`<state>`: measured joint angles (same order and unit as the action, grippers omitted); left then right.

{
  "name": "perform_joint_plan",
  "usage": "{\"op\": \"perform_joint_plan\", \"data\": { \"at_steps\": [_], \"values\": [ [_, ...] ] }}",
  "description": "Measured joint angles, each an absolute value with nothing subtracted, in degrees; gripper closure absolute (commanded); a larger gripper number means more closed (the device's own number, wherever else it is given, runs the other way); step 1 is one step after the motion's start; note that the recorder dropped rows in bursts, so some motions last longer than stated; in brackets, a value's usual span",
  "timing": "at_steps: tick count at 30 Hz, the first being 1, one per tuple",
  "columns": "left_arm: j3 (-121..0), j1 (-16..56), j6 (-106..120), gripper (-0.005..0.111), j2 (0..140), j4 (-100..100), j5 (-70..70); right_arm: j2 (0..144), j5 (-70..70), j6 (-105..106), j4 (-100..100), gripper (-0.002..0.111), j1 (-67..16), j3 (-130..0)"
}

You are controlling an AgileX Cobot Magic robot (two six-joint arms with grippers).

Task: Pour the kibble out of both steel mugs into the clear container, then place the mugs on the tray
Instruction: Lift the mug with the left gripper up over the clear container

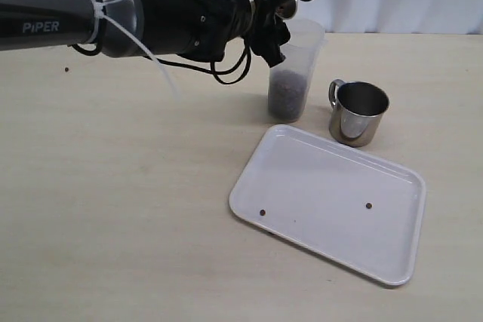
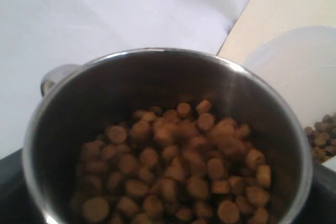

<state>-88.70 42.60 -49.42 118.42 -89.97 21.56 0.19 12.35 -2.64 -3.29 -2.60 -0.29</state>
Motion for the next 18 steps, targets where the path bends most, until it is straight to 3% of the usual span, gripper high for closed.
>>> {"op": "perform_joint_plan", "data": {
  "at_steps": [18],
  "values": [
    [-88.7, 42.6, -47.89, 0.107, 118.68, -99.0, 22.69, 0.19, 12.35, -2.64, -3.29, 0.103, -2.6, -0.29]
  ]
}}
